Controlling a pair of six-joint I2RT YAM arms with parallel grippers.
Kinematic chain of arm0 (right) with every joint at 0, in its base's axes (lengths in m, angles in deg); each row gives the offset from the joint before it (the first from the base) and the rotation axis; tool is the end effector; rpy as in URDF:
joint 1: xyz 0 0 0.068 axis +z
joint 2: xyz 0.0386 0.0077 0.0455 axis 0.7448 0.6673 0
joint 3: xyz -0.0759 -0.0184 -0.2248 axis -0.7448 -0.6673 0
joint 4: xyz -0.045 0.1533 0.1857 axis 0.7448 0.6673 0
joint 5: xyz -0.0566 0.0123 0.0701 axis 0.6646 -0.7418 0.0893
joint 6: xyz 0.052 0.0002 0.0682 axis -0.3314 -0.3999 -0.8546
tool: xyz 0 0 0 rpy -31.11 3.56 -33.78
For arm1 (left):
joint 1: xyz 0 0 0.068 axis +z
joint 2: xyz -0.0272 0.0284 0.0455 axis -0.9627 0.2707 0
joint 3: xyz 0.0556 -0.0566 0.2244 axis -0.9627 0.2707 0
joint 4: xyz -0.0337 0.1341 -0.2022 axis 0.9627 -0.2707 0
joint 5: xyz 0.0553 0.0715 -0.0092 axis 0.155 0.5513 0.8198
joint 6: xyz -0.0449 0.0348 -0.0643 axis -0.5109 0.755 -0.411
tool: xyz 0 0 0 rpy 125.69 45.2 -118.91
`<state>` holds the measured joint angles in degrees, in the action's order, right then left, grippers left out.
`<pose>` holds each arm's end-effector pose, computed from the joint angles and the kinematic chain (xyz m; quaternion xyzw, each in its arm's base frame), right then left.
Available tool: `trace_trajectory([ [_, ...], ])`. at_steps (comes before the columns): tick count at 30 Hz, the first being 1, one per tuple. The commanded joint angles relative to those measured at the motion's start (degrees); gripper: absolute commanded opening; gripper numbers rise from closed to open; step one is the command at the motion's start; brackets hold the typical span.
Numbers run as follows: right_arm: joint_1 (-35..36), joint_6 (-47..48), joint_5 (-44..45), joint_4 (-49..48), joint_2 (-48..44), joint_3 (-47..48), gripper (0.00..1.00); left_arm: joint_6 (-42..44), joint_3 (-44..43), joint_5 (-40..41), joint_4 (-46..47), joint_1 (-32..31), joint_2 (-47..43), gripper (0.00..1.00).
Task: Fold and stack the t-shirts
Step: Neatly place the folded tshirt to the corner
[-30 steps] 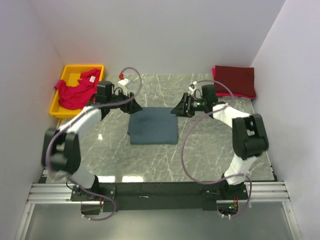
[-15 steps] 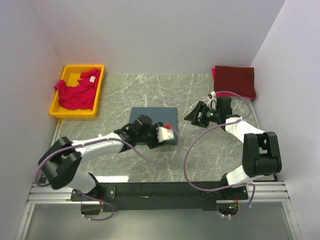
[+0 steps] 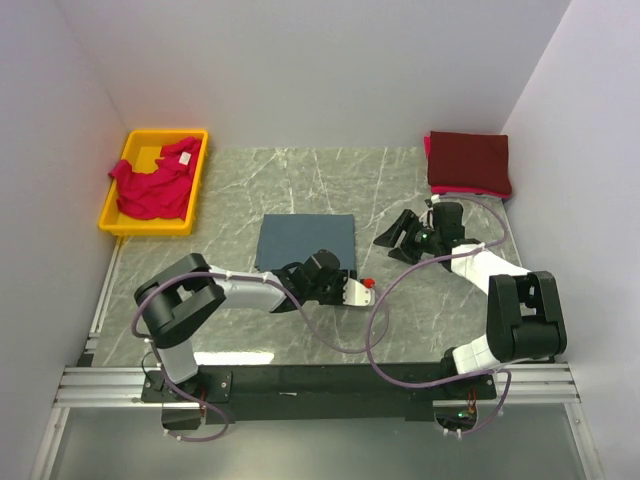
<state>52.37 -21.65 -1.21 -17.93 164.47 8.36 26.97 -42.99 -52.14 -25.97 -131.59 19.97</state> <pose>0.2995 0.0624 0.1344 0.1538 0.8749 0.3756 0.2643 0.1890 -0.3142 0.1072 0.6926 0.5695 -0.1283 0.4237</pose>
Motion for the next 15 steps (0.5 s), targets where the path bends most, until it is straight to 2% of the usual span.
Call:
trace_trajectory([
  [1, -0.27, -2.8, 2.32, -1.92, 0.12, 0.3, 0.72, 1.39, -2.84, 1.33, 3.59, -0.18, 1.85, 0.38],
  [4, -0.27, -5.7, 1.1, -4.11, 2.14, -0.93, 0.73, 0.51, -2.14, 1.42, 4.56, 0.08, 1.77, 0.18],
  [7, -0.19, -9.57, -1.36, -7.36, 5.21, -1.38, 0.73, 0.25, -0.38, 0.36, 5.62, 0.7, -0.07, 0.02],
  [15, 2.53, -15.28, -3.83, -13.17, 10.05, -0.67, 0.76, -4.15, -3.71, -4.55, 1.76, 4.03, -4.29, 0.01],
])
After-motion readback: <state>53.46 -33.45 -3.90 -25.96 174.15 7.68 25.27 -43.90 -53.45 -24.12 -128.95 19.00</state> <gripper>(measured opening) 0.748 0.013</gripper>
